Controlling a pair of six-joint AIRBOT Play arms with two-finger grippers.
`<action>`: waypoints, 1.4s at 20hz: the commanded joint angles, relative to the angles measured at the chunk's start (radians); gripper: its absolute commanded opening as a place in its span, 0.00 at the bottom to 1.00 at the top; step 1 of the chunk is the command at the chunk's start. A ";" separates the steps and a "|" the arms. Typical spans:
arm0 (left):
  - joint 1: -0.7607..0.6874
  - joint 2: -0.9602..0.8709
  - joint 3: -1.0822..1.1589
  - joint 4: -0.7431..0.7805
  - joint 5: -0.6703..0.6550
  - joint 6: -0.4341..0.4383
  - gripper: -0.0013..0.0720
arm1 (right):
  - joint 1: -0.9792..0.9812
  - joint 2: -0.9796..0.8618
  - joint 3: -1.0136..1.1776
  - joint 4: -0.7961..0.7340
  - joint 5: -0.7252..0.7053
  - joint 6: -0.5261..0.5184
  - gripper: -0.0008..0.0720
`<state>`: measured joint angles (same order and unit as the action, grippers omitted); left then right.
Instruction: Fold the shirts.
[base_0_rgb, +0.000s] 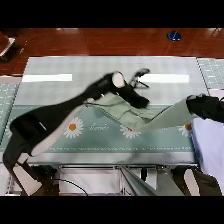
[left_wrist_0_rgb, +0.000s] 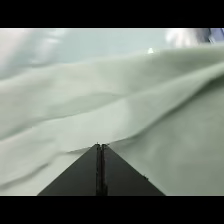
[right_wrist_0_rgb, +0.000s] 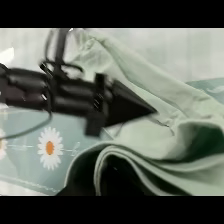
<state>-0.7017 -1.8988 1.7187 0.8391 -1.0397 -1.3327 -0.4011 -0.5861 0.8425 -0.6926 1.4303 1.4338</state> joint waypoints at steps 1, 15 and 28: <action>0.261 0.089 -0.022 0.003 -0.208 0.002 0.05 | 0.069 -0.133 0.077 0.090 -0.038 -0.034 0.04; 0.803 1.127 -1.085 -0.006 -0.072 0.080 0.05 | 0.767 -1.160 0.764 0.059 -0.371 -0.003 0.04; 0.799 1.123 -1.204 -0.010 0.078 0.079 0.05 | 0.640 -1.064 0.925 -0.135 0.005 0.066 0.58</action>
<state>0.0963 -0.7753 0.5209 0.8288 -0.9634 -1.2533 0.3229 -1.7691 1.7573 -0.6605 1.2644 1.4818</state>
